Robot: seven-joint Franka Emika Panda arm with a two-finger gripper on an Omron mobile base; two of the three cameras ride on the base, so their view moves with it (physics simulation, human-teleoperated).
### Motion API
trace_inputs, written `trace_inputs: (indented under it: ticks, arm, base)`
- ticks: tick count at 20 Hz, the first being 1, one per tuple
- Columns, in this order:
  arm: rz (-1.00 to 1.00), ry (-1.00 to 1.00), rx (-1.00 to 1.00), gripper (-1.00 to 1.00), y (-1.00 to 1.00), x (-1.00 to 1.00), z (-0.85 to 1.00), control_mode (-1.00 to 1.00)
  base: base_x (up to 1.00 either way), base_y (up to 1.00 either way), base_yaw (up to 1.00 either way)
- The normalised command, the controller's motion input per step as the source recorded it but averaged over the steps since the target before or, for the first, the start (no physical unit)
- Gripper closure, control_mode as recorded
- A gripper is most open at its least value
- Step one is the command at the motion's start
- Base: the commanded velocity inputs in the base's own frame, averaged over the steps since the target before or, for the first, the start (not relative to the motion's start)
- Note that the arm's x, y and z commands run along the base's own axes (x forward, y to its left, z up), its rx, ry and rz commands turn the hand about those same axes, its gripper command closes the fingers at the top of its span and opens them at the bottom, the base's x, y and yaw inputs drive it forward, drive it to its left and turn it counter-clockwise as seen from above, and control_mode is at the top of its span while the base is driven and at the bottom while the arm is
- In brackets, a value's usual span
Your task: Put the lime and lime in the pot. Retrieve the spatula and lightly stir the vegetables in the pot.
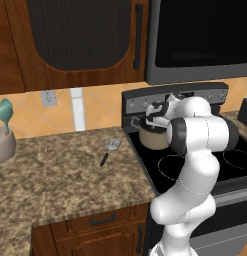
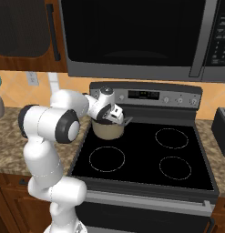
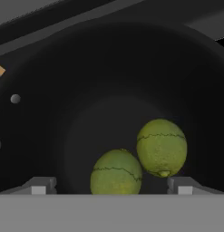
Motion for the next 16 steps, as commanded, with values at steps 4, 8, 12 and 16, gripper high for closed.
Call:
trace_inputs:
  ticks: [4,8,12,16]
  arm:
    - [-0.04,-0.15,0.0,-1.0,0.0,-0.32,0.08,-1.0]
    - [-0.02,-0.17,0.0,-1.0,0.03,-0.63,0.28,-1.0]
    - [0.01,-0.07,-0.01,-1.0,0.28,-0.78,0.18,-1.0]
    - [0.06,0.0,-0.07,-1.0,0.56,-0.71,0.25,-1.0]
  base:
    - [0.0,0.0,0.0]
    - [0.0,0.0,0.0]
    - [0.0,0.0,0.0]
    - [0.0,0.0,0.0]
